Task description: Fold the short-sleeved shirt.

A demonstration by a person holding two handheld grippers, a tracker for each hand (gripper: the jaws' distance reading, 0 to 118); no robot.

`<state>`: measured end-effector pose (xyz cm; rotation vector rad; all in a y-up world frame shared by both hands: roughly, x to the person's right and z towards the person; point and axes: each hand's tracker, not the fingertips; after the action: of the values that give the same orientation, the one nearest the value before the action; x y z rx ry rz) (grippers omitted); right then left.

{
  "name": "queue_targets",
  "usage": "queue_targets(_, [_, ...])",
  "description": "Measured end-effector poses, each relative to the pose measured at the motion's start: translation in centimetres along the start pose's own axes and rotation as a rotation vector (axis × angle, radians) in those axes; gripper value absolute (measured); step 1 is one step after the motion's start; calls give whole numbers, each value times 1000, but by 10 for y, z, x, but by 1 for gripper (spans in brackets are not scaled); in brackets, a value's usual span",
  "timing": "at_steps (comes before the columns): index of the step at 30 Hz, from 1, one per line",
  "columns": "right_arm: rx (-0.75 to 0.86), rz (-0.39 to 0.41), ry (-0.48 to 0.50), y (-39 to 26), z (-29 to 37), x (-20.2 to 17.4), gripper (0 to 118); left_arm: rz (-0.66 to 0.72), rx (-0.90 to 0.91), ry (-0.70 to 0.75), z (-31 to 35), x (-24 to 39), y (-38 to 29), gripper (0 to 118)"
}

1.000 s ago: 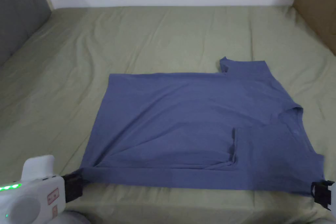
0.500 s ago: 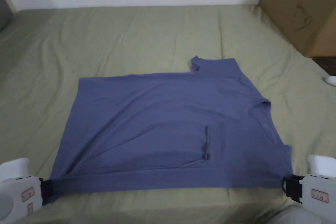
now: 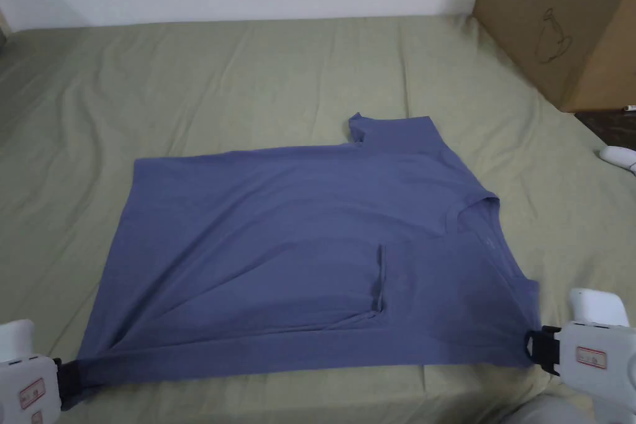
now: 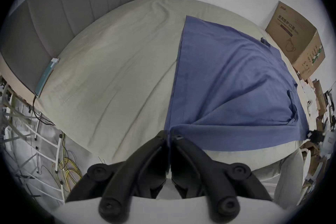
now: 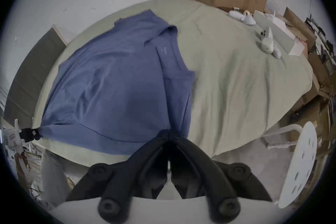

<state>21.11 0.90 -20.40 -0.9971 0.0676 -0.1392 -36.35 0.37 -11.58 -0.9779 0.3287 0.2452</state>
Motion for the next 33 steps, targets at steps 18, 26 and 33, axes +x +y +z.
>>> queue_targets(18, [84,-38,34,139,-35,-6,0,-72,61,-3,-26,26,120,2])
queue_targets(26, [-45,112,-111,149,-95,-32,37,-182,20,140,-79,52,139,61])
queue_targets(33, [53,67,-18,136,-47,-31,55,-94,56,-1,-30,21,118,63])
